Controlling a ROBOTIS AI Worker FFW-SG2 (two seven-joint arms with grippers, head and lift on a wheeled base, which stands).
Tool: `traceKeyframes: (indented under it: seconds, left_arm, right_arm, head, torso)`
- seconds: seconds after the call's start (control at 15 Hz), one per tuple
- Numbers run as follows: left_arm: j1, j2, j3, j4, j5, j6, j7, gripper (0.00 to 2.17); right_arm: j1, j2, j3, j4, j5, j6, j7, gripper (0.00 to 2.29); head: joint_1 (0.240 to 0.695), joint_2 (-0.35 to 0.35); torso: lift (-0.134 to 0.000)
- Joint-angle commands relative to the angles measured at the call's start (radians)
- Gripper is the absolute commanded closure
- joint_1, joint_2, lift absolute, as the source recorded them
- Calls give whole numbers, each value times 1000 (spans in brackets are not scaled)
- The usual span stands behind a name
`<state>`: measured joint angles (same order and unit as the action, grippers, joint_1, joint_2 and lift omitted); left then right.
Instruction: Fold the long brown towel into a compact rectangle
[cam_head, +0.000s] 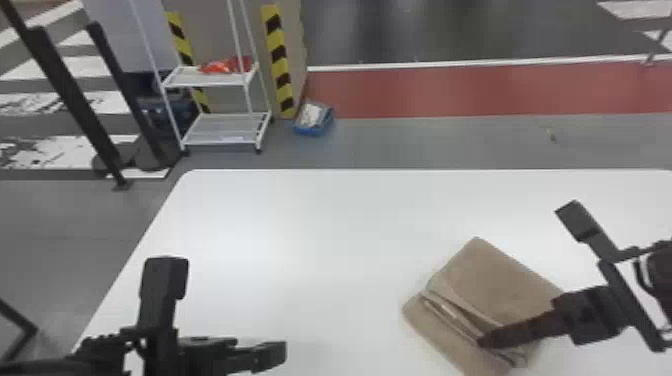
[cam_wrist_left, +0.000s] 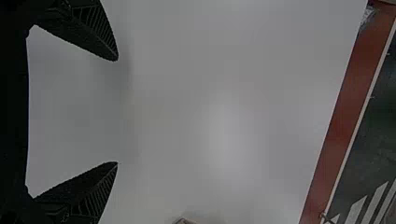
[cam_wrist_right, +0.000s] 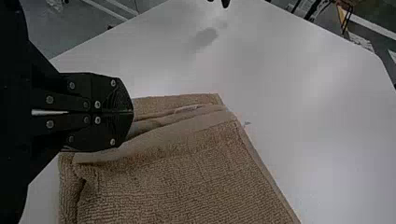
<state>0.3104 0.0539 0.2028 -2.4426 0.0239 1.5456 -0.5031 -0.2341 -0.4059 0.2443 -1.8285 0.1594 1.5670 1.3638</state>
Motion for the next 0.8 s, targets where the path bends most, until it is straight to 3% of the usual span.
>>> traceKeyframes:
  seconds: [0.0,0.13,0.47,0.6,0.73]
  left_arm:
    - [3,1,0,-3,1,0,0,87]
    - [4,3,4,-3,1,0,0,87]
    - [4,4,6,1,1,0,-2,87]
    - [3,4,6,2,1,0,0,87]
    - [3,3,6,2,1,0,0,87]
  right_arm:
    - [4,-1,7,5,80,5,3,1305]
    - [4,-10,1,5,135,5,3,1305]
    - [-1,-36,-54,21,173,5,3,1305]
    - [2,-34,-103,21,152,5,3,1305]
    - [24,-27,-146,-8,69,5,3,1301]
  head:
    - [695,111]
    - [695,96]
    - [695,37]
    - [695,8]
    - [695,-8]
  torso:
    - [-124]
    - [-124]
    - [-124]
    - [-124]
    - [-124]
